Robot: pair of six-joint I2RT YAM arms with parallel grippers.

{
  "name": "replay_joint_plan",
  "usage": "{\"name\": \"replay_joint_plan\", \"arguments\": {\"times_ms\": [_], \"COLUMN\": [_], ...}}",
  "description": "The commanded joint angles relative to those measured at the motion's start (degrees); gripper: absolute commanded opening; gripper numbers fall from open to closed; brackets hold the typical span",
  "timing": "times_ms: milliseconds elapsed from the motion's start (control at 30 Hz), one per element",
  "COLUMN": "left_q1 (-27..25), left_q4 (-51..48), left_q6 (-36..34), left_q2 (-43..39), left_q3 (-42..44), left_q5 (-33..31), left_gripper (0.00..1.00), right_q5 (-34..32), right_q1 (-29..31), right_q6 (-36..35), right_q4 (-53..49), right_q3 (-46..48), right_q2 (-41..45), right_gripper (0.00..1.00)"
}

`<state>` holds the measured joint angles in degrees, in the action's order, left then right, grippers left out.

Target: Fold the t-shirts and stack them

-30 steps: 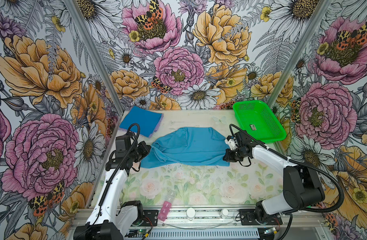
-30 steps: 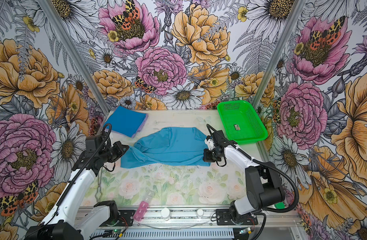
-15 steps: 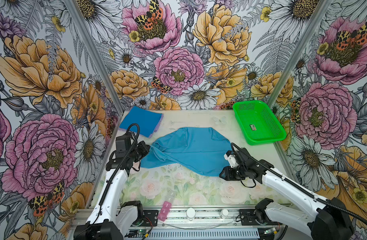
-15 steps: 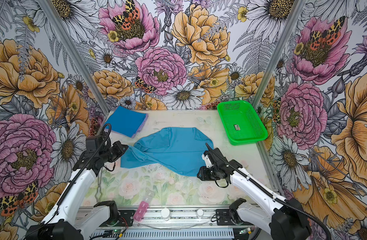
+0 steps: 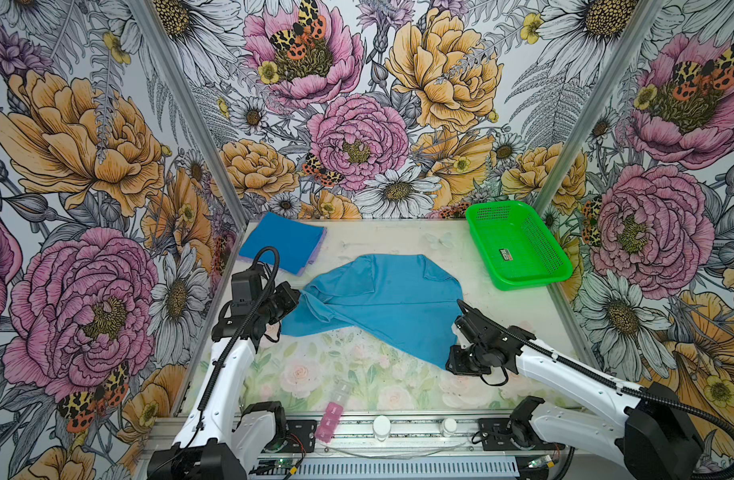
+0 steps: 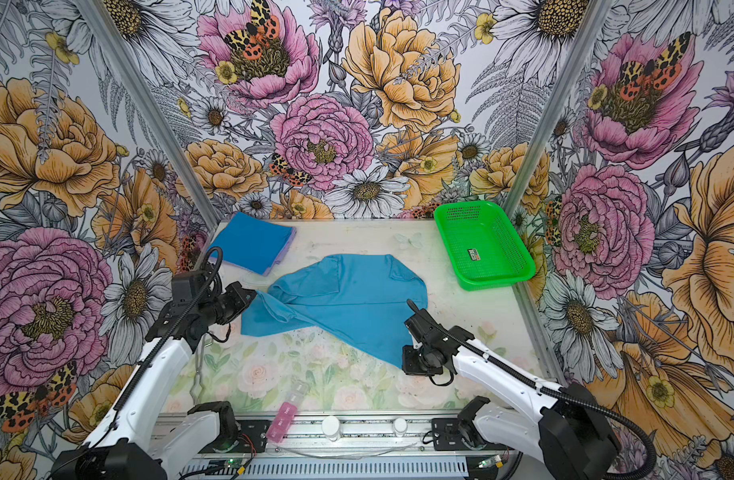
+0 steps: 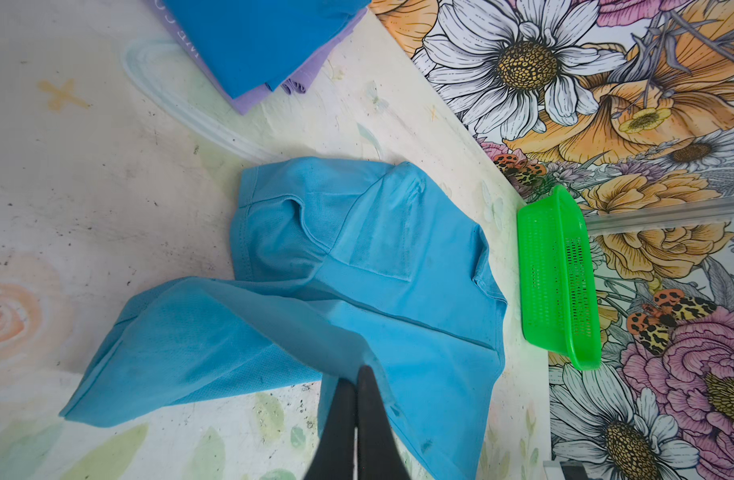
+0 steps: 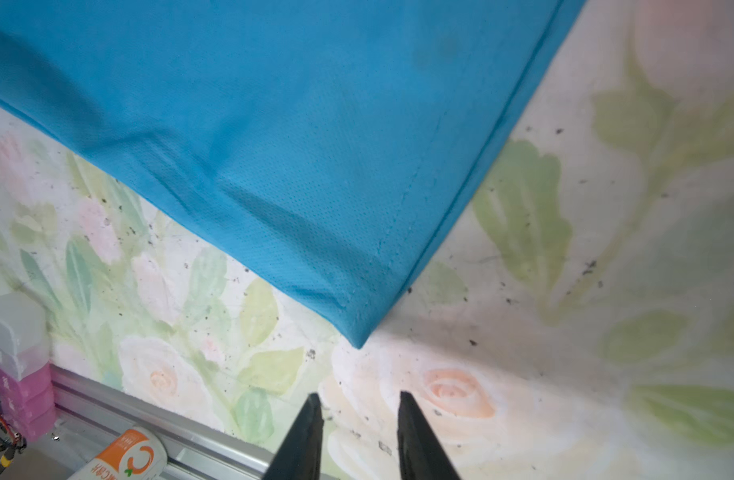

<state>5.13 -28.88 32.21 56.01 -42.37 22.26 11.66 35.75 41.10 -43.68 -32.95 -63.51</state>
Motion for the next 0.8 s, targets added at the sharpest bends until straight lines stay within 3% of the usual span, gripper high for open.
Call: {"name": "replay_joint_plan", "arguments": {"times_ms": [0, 400, 467, 533, 767], "left_q1": [0.2, 0.0, -0.1, -0.1, -0.2], "left_q4": [2.8, 3.2, 3.2, 3.2, 3.2], "left_q6": [-0.3, -1.2, -1.3, -1.4, -1.1], "left_q2": [-0.1, 0.7, 0.9, 1.1, 2.2], "left_q3": [1.0, 0.9, 0.9, 0.7, -2.0], "left_q5": [0.1, -0.4, -0.5, -0.4, 1.9], "left_gripper": [0.00, 0.00, 0.00, 0.00, 0.00], "right_q5": [-2.1, -1.6, -1.1, -0.7, -2.4], "right_q1": [0.8, 1.1, 1.2, 1.4, -0.1], "right_q6": [1.5, 1.3, 1.1, 1.1, -0.5], "right_q4": [3.3, 11.9, 12.5, 12.3, 7.3], "right_q3": [0.3, -1.3, -1.6, -1.8, -5.3], "right_q2": [-2.1, -11.8, -12.8, -12.4, -6.6], "right_gripper": [0.31, 0.28, 0.19, 0.02, 0.00]}}
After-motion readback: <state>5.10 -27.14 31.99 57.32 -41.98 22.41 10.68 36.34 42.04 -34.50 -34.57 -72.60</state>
